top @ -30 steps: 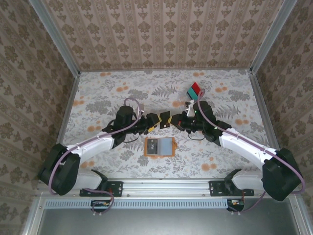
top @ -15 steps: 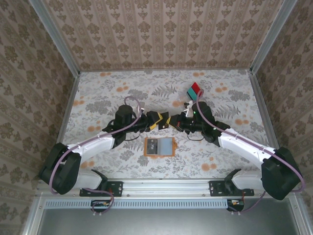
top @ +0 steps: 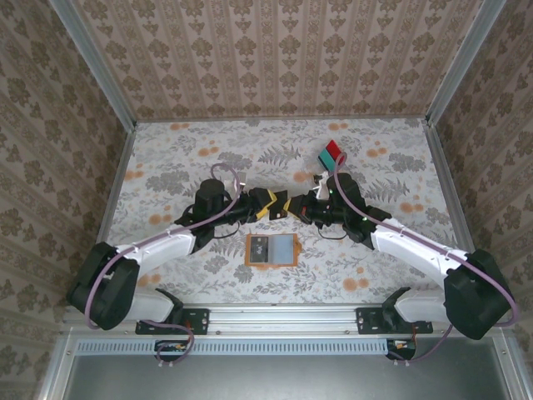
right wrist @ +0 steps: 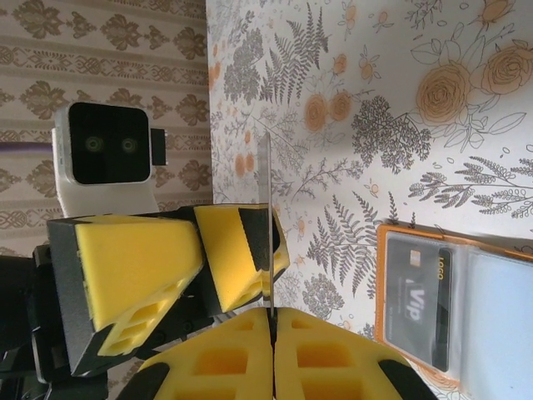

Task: Put the credit cards into the card holder
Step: Insert the credit card into the card slot.

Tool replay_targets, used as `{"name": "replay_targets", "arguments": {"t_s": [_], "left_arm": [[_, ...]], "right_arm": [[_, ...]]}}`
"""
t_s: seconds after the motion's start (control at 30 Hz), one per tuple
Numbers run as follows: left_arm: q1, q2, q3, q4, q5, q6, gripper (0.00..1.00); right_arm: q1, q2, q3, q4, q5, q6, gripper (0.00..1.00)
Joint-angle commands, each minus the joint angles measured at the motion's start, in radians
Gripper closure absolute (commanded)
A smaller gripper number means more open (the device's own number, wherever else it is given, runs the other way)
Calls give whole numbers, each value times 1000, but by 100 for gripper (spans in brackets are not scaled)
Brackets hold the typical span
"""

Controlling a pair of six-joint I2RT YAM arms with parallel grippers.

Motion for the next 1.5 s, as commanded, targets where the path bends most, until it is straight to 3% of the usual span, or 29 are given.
{"name": "replay_targets", "arguments": {"t_s": [0.0, 0.17, 0.67, 0.83, 1.07, 1.3, 1.47], "left_arm": [[5, 21, -9, 71, 30, -26, 58], [5, 21, -11, 64, 24, -21, 63], [5, -28, -45, -14, 1, 25, 100], [5, -102, -51, -195, -64, 115, 100], [-8, -252, -69, -560, -256, 292, 100], [-33, -281, -148, -549, -282, 285, 100], [-70, -267, -151, -541, -310, 288, 100]], "right_arm": [[6, -30, -23, 2, 19, 11, 93], [6, -30, -28, -6, 22, 10, 93], [6, -6, -19, -69, 33, -13, 87], [10, -22, -2, -152, 63, -54, 72], [110, 19, 120, -408, 197, -209, 72], [267, 271, 277, -552, 326, -242, 79], [303, 368, 337, -649, 448, -238, 80]]}}
